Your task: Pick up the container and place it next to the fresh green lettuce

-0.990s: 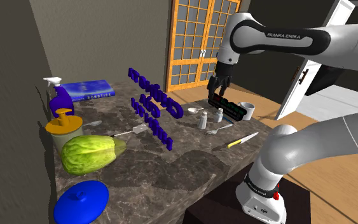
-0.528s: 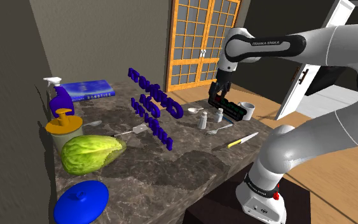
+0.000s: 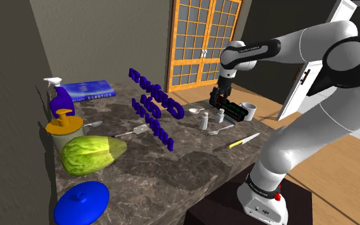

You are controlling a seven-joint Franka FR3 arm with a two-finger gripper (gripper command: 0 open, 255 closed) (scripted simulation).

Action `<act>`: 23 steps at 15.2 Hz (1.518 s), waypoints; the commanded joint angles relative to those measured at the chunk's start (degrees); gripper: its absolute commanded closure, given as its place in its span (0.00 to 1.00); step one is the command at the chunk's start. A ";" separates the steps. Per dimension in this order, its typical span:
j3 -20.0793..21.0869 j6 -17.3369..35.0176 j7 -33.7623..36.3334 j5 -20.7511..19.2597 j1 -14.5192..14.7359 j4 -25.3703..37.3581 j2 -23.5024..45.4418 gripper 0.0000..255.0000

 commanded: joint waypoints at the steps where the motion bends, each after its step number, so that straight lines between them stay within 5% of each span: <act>1: -2.20 2.01 -2.34 0.58 -0.32 1.02 3.55 0.00; 9: -9.63 7.54 -13.71 8.07 -1.82 9.02 21.08 0.00; 23: -9.46 13.34 -15.33 10.26 -1.91 5.56 24.03 0.00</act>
